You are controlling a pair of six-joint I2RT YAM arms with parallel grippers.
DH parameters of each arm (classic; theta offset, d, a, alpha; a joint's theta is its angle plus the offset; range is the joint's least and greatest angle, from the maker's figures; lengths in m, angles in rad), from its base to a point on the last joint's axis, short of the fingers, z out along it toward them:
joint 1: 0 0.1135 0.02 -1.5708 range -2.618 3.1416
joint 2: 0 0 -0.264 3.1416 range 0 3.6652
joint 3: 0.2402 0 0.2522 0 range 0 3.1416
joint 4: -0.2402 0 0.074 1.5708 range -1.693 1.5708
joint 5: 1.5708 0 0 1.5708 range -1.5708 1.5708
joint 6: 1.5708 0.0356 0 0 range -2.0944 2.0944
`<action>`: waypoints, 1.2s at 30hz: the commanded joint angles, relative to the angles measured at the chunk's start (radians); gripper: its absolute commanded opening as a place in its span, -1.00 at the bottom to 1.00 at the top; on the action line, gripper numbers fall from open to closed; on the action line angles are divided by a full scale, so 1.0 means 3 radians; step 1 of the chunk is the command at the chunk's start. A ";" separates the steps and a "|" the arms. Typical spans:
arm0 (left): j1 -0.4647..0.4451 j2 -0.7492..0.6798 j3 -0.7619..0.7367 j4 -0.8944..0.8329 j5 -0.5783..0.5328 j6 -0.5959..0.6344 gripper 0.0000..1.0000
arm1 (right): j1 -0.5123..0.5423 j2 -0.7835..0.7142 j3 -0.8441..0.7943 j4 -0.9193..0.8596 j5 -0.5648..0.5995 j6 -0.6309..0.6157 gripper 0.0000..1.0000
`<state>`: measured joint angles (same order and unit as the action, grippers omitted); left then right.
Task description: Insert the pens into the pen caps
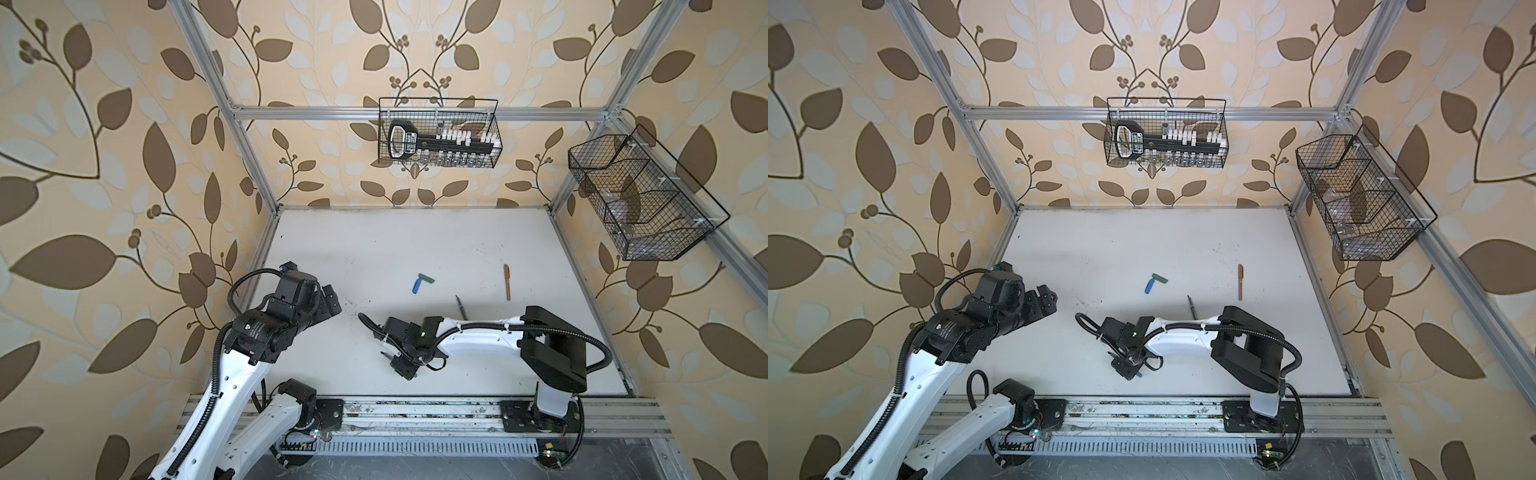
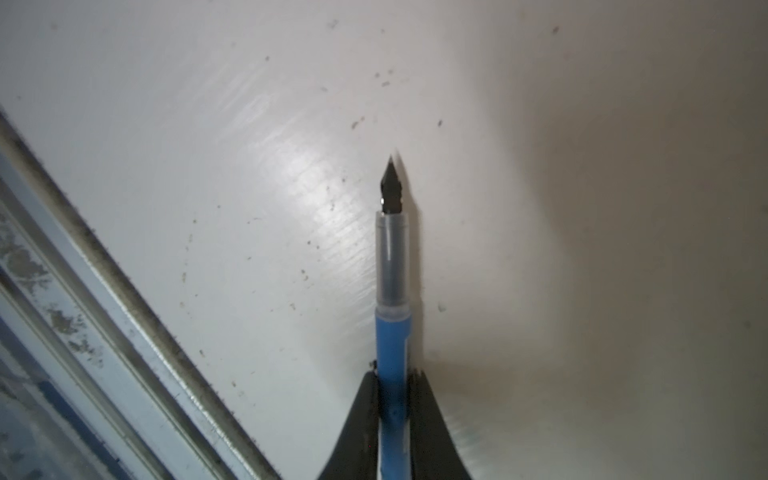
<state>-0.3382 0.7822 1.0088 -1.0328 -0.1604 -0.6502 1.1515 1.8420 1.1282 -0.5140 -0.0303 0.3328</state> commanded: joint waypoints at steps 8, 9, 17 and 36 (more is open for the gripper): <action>0.0043 0.0207 -0.0478 0.0503 0.0744 -0.0140 0.81 | -0.0375 -0.0400 -0.0580 0.0802 -0.0020 0.1411 -0.72; 0.0040 0.0219 -0.0549 0.0575 0.0829 -0.0185 0.80 | -0.0393 -0.0413 -0.0585 0.0825 0.0006 0.1443 -0.70; -0.0656 0.0364 -0.0924 0.1017 0.0672 -0.0683 0.78 | -0.0560 -0.0748 -0.0645 0.0970 0.0158 0.1471 -0.22; -0.2333 0.2305 -0.0593 0.1965 -0.0063 -0.1836 0.63 | -0.1517 -0.3044 -0.1874 0.0372 0.0217 0.1268 -0.02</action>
<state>-1.0245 1.4044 0.7967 -0.5106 -0.1299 -1.1511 0.7105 0.9806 0.5976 -0.3511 0.0521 0.7261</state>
